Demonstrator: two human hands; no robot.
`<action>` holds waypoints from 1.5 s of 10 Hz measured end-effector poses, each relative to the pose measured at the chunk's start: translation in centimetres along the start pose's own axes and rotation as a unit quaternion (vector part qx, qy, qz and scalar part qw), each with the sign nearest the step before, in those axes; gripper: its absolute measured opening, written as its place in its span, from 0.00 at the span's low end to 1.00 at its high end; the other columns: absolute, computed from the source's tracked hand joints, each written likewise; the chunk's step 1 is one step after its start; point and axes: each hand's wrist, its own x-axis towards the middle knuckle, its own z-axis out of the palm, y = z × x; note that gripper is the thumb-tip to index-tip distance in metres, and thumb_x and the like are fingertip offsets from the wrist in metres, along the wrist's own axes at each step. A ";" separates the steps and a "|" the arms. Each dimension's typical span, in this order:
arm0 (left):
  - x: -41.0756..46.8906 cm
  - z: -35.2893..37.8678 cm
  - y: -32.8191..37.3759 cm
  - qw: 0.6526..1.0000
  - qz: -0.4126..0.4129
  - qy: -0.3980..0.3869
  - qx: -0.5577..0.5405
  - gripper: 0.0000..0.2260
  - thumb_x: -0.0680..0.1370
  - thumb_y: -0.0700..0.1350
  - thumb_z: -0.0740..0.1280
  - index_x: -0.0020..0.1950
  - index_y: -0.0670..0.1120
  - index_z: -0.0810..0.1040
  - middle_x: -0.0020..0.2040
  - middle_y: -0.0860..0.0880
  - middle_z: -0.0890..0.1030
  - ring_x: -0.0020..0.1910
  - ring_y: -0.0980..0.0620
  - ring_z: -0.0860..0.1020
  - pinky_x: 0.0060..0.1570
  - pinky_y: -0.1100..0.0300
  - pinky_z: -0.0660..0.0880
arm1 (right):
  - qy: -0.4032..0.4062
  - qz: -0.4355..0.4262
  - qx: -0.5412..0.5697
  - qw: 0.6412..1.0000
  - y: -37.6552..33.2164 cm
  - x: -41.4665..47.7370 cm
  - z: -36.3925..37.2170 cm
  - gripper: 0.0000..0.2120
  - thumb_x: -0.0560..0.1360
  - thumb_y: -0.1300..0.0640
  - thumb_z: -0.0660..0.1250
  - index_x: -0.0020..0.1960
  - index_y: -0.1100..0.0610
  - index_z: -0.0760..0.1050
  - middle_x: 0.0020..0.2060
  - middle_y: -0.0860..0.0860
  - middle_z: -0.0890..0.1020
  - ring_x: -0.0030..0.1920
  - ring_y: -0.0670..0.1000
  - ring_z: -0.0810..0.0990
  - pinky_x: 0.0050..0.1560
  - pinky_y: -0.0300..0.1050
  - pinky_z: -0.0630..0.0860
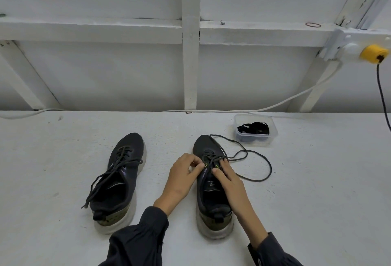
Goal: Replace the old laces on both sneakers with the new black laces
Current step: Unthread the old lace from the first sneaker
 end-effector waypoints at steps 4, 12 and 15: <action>1.6 -0.5 1.1 0.998 0.002 0.002 0.068 0.06 0.82 0.49 0.59 0.48 0.49 0.70 0.40 0.54 0.81 0.40 0.54 0.79 0.44 0.56 0.75 | -0.005 0.009 0.021 1.000 0.0 -0.1 0.1 0.27 0.79 0.50 0.66 0.76 0.50 0.65 0.76 0.45 0.63 0.75 0.42 0.61 0.76 0.43 0.57; 1.6 -0.7 1.7 0.995 -0.080 0.006 -0.054 0.07 0.76 0.47 0.72 0.39 0.47 0.81 0.35 0.54 0.80 0.35 0.59 0.75 0.41 0.66 0.73 | -0.011 0.010 0.028 0.999 0.0 -0.1 0.0 0.27 0.78 0.50 0.66 0.76 0.49 0.65 0.77 0.44 0.62 0.75 0.42 0.59 0.76 0.43 0.56; 1.6 -1.6 2.5 0.989 -0.110 0.041 -0.088 0.11 0.73 0.53 0.73 0.35 0.49 0.80 0.32 0.56 0.80 0.31 0.61 0.74 0.36 0.71 0.70 | -0.008 0.005 0.021 1.000 -0.1 -0.2 0.0 0.26 0.79 0.50 0.66 0.75 0.48 0.66 0.77 0.44 0.62 0.76 0.42 0.59 0.77 0.45 0.55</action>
